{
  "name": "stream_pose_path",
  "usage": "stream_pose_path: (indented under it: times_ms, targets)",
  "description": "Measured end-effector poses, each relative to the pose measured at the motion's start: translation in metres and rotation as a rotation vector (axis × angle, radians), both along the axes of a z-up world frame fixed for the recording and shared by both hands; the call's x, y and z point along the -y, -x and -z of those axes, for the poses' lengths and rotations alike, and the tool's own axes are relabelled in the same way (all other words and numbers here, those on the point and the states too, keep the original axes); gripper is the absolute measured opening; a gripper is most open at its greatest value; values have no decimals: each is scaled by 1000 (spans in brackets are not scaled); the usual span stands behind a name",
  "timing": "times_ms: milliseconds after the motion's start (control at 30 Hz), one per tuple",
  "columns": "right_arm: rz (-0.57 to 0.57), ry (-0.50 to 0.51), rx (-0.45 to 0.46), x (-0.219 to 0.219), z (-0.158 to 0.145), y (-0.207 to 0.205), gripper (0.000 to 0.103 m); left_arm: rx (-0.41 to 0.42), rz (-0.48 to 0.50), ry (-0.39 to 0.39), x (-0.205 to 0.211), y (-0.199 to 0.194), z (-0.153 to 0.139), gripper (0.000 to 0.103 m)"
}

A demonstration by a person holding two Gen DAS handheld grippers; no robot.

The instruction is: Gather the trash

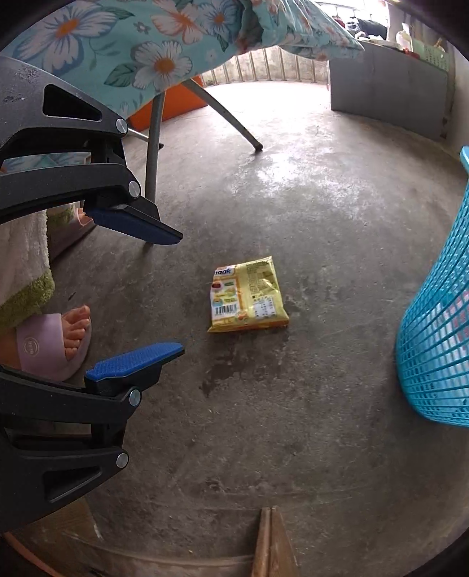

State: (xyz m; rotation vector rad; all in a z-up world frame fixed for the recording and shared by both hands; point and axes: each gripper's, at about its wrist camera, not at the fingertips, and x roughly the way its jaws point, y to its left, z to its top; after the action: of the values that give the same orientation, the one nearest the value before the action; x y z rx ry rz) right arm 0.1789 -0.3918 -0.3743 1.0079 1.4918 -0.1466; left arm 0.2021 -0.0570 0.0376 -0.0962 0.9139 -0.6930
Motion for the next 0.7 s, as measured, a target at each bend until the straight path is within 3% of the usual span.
stream_pose_path:
  times_ms: [233,500,700]
  targets:
    - [35,69,-60,2,40,-10,59,-36,-37,11,-15,2,0,68]
    - [-81,175,-64,-31,74,-45,60,-58,-50,-15,-18,-2,3,68]
    - [-208,349,-88,-64,94,-65,60,-61,-61,-34,-19,-4,4,68]
